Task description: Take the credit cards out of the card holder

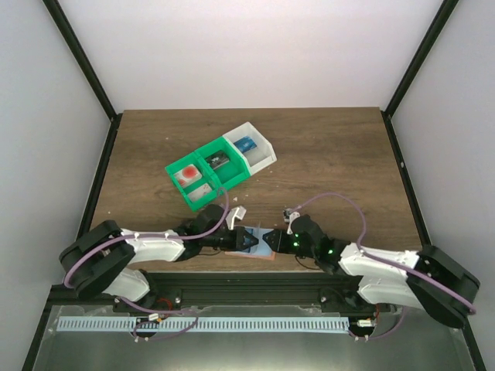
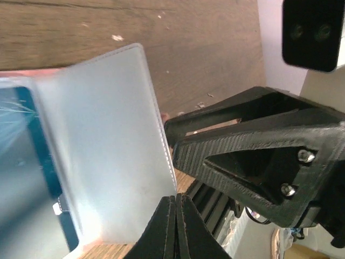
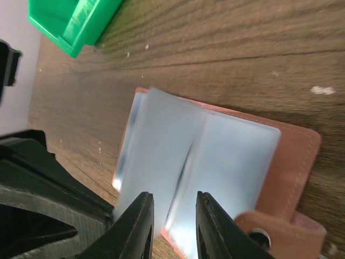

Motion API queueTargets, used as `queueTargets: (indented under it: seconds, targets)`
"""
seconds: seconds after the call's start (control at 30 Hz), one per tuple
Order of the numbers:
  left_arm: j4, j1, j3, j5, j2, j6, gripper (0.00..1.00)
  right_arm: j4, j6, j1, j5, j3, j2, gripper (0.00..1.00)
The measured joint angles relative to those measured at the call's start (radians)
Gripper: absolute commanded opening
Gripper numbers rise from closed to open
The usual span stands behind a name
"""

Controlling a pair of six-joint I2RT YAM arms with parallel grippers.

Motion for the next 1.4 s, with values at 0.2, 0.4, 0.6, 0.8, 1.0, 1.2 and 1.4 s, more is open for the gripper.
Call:
queueTargets:
  seconds: [0.2, 0.4, 0.6, 0.8, 1.0, 1.2, 1.4]
  targets:
    - [0.089, -0.055, 0.032, 0.007, 0.113, -0.036, 0.29, -0.077, 0.013, 0.000, 0.087, -0.045, -0.197, 0.27]
    - [0.089, -0.058, 0.031, -0.011, 0.103, -0.048, 0.44, -0.140, 0.013, 0.000, 0.128, -0.051, -0.331, 0.28]
    - [0.031, -0.031, 0.027, -0.051, 0.002, -0.031, 0.38, -0.179, 0.010, 0.000, 0.126, -0.051, -0.354, 0.28]
    - [-0.034, 0.054, -0.021, -0.093, -0.092, -0.015, 0.12, -0.162, 0.003, 0.000, 0.082, -0.019, -0.259, 0.27]
    - [-0.088, 0.098, -0.081, -0.111, -0.117, 0.010, 0.00, -0.107, -0.003, 0.000, 0.011, 0.015, -0.093, 0.27]
    - [-0.108, 0.109, -0.101, -0.114, -0.101, 0.029, 0.00, -0.047, -0.009, 0.000, -0.051, 0.066, 0.064, 0.24]
    - [-0.134, 0.109, -0.109, -0.126, -0.087, 0.056, 0.00, 0.012, -0.009, 0.000, -0.095, 0.108, 0.187, 0.23]
